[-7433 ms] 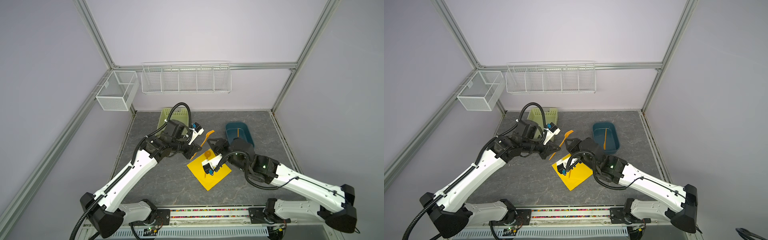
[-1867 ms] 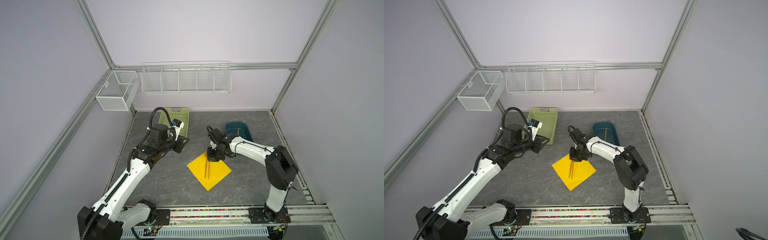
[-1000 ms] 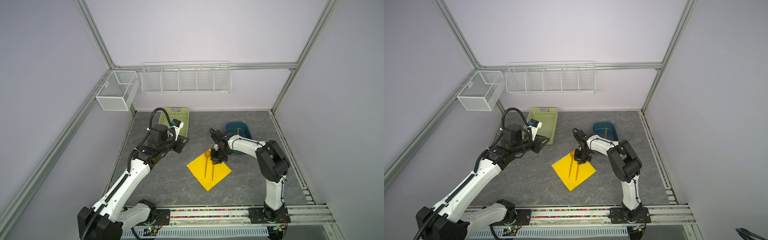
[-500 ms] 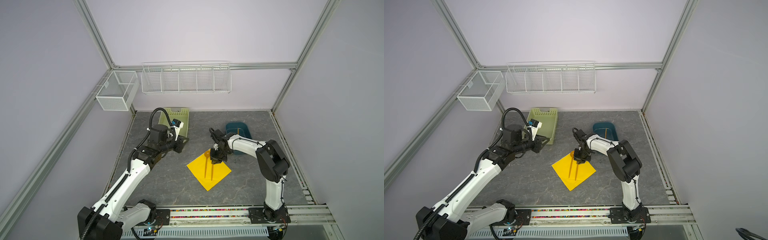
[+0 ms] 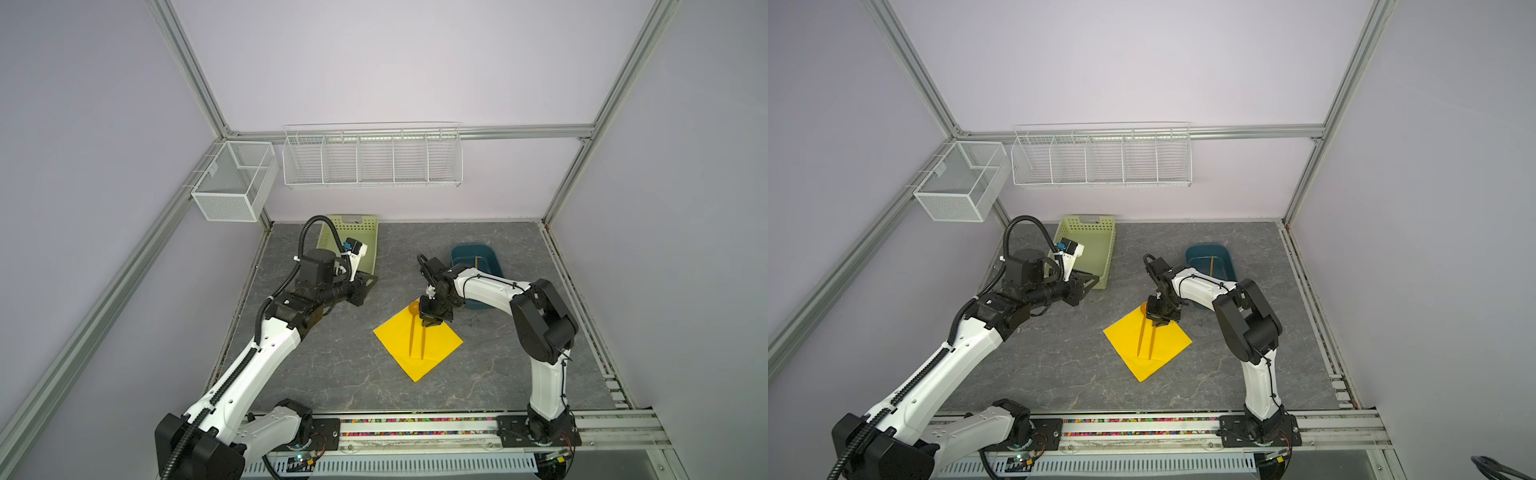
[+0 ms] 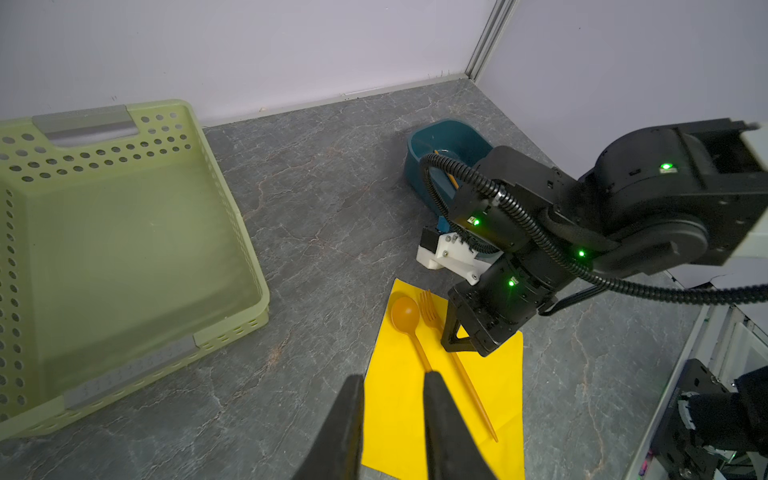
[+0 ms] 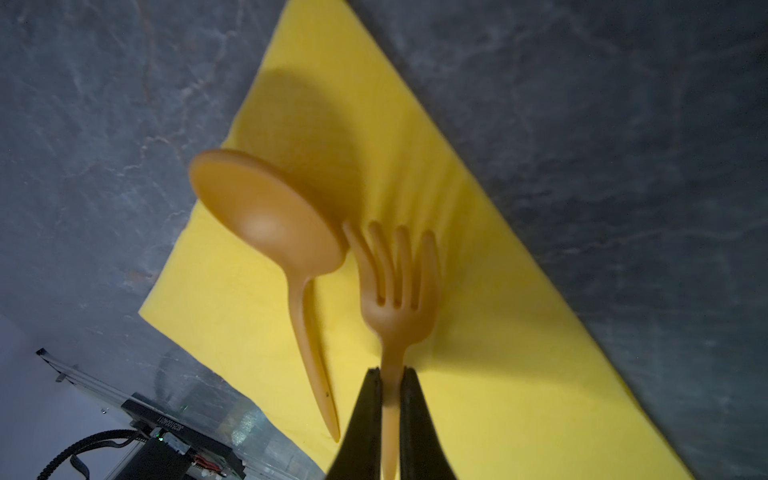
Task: Place the utensils on the paper napkin and roll it up
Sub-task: 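Lower the yellow fork onto the napkin beside the spoon with the right gripper, then hold the fork down on the napkin next to the spoon with the right gripper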
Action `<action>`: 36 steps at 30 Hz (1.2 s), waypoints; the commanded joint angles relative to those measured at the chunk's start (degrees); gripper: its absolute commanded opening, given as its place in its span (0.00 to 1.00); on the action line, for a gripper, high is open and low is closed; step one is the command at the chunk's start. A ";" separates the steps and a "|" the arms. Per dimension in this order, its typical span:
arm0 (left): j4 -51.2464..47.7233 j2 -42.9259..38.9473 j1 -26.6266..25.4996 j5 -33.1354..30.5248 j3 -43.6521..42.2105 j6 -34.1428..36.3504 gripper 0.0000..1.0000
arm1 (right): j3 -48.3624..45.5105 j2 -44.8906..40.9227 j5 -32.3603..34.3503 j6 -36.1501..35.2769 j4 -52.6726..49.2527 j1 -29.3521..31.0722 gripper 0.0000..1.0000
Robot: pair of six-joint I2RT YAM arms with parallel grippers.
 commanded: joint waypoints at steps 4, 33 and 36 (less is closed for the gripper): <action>0.06 -0.28 0.18 0.01 -0.30 0.34 0.26 | 1.52 1.18 -0.89 -0.51 -1.25 -0.19 0.07; -0.13 -0.31 0.18 -0.08 -0.27 0.33 0.26 | 2.47 2.58 -0.69 -0.93 -2.51 -0.25 0.07; -0.17 -0.14 0.18 -0.15 -0.32 0.40 0.26 | 2.70 2.77 -1.04 -1.10 -2.37 -0.31 0.07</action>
